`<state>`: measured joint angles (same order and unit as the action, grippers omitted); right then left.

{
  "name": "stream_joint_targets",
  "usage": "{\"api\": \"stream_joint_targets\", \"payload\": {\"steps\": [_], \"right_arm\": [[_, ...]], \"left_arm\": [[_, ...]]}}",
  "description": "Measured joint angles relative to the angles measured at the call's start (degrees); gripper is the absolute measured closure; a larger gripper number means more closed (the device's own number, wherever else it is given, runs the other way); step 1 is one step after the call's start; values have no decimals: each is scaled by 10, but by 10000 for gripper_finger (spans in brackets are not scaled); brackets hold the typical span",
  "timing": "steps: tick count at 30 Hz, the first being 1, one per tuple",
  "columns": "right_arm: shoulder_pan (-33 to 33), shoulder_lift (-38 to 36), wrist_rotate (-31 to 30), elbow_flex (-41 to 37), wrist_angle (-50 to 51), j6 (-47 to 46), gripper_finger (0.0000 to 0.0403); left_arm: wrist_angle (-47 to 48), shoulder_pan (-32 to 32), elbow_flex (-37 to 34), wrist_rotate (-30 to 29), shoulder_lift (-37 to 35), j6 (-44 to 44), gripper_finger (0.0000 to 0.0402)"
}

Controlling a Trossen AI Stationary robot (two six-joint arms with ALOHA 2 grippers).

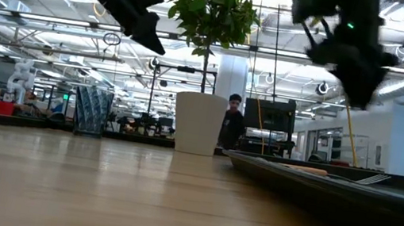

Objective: Pick and place plate/cup/fork/spoon on tray
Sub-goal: Move the black tray to the center of the table

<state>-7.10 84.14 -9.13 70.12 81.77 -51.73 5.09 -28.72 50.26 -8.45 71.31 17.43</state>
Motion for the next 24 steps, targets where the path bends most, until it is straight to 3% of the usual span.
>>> {"api": "stream_joint_targets", "payload": {"steps": [3,7,13,24], "right_arm": [[22,-8,3,-50,25,-36,235],[51,-75,8,-142,-63,-95,234],[34,-165,54,-265,-85,-158,234],[11,-174,78,-270,-84,-160,234]], "left_arm": [[-12,-15,0,2,-1,-5,325],[-20,-29,0,32,-2,-6,325],[-6,-31,-13,72,-2,0,325],[-70,-59,-73,70,-2,2,325]]}}
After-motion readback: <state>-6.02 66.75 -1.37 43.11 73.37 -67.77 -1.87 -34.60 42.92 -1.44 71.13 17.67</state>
